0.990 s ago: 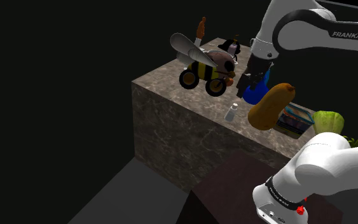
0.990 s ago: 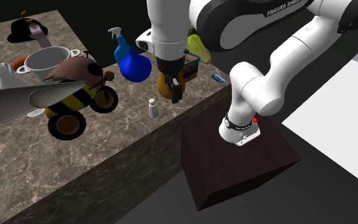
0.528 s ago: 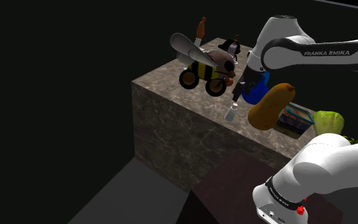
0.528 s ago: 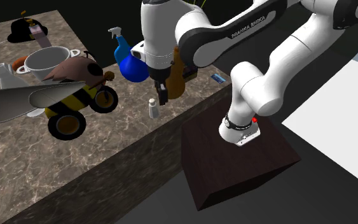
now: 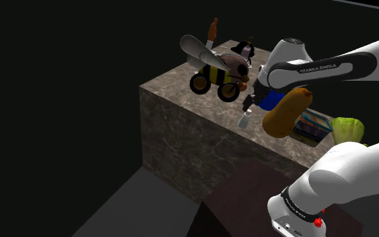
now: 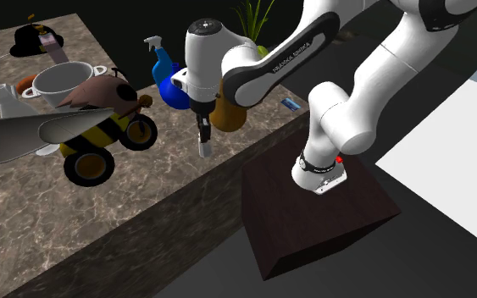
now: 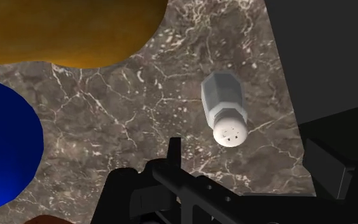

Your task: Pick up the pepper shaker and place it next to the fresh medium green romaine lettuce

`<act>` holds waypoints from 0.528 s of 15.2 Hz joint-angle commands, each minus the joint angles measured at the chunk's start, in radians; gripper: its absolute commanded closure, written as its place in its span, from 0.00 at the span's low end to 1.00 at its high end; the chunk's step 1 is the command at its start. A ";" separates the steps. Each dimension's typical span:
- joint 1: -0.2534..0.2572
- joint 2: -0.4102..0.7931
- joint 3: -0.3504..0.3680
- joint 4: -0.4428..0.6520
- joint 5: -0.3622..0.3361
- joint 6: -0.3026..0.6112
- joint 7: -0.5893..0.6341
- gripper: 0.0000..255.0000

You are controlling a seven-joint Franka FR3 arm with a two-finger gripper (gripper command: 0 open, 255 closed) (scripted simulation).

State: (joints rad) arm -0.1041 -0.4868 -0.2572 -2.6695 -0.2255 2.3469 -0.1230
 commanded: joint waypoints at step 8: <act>0.001 0.101 -0.022 -0.033 -0.005 0.140 -0.002 0.00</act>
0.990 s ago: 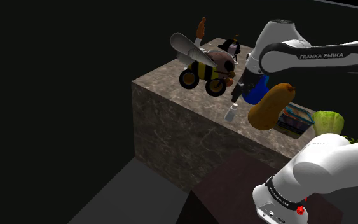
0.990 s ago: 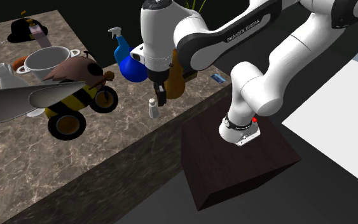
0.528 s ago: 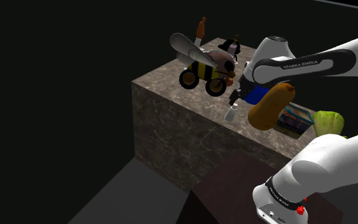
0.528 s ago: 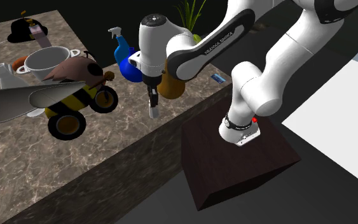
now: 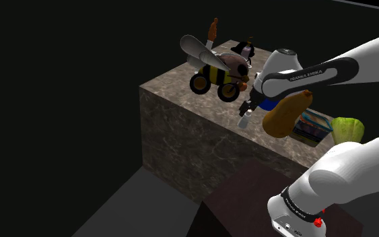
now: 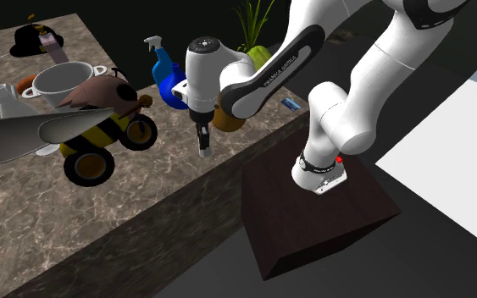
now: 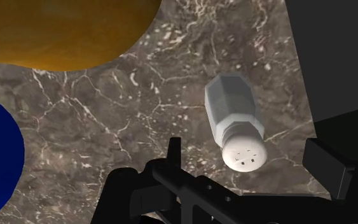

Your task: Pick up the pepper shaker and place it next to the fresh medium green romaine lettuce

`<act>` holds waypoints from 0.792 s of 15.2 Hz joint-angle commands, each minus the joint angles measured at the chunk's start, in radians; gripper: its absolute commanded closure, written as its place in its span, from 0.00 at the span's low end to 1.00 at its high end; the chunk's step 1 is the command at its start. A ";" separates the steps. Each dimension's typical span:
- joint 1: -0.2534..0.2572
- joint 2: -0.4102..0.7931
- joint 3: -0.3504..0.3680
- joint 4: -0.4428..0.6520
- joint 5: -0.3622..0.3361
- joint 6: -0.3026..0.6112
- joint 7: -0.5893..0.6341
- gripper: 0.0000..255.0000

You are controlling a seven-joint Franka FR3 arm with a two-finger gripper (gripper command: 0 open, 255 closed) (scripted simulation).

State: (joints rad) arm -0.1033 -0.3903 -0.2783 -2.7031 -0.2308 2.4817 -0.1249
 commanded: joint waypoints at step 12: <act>0.000 0.004 -0.001 0.001 0.000 0.005 0.000 1.00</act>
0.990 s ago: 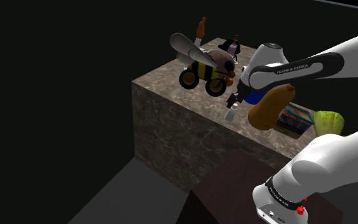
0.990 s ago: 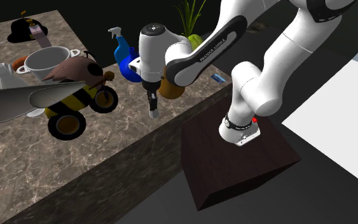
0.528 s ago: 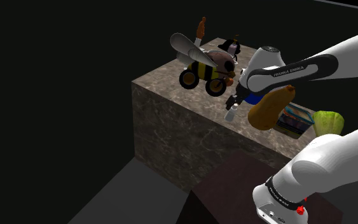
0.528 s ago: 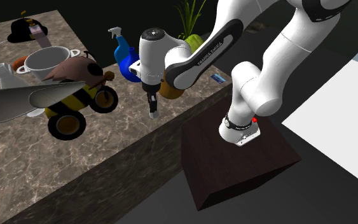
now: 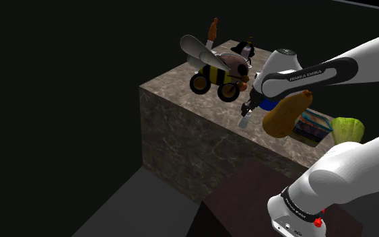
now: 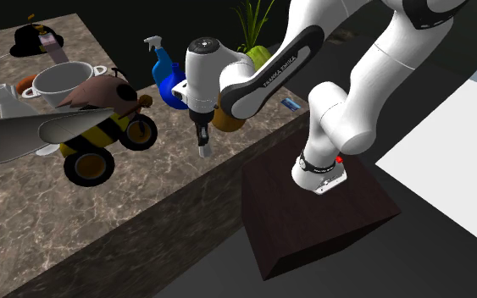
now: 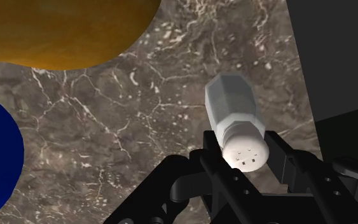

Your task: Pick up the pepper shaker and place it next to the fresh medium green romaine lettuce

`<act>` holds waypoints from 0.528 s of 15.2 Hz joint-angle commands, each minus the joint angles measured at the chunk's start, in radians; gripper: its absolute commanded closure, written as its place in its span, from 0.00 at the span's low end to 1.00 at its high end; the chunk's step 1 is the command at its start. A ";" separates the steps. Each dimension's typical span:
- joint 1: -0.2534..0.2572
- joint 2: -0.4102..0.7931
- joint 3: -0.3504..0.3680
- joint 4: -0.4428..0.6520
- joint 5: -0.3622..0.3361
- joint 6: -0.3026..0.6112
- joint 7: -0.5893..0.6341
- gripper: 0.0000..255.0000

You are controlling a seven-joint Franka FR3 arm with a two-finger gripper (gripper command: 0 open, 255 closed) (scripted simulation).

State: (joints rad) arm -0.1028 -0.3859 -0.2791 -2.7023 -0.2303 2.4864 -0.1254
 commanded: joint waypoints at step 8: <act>0.000 -0.041 0.007 0.027 0.004 -0.068 -0.002 1.00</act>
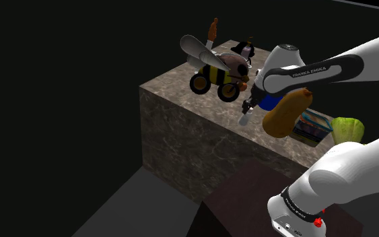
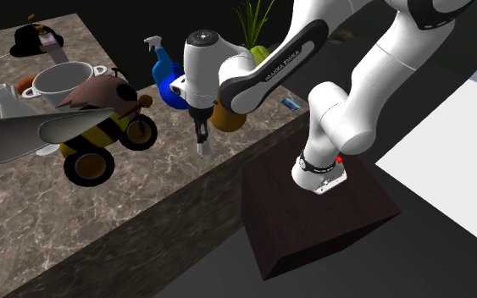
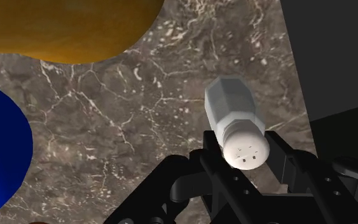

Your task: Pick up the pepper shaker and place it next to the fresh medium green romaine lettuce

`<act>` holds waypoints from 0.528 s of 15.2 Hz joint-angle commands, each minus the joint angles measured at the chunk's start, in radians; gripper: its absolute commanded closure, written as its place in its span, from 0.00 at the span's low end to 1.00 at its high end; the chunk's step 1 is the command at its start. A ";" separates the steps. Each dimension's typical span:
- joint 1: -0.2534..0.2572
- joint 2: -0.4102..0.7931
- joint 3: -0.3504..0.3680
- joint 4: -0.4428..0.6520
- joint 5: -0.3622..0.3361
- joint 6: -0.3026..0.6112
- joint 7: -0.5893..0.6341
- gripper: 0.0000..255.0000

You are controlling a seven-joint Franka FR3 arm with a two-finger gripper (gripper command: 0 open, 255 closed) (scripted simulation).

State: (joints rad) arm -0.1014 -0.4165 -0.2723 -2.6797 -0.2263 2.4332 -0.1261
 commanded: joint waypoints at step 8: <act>0.002 -0.076 0.015 0.068 0.011 -0.144 -0.008 1.00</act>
State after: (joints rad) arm -0.1011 -0.4850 -0.2605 -2.6215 -0.2179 2.3072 -0.1349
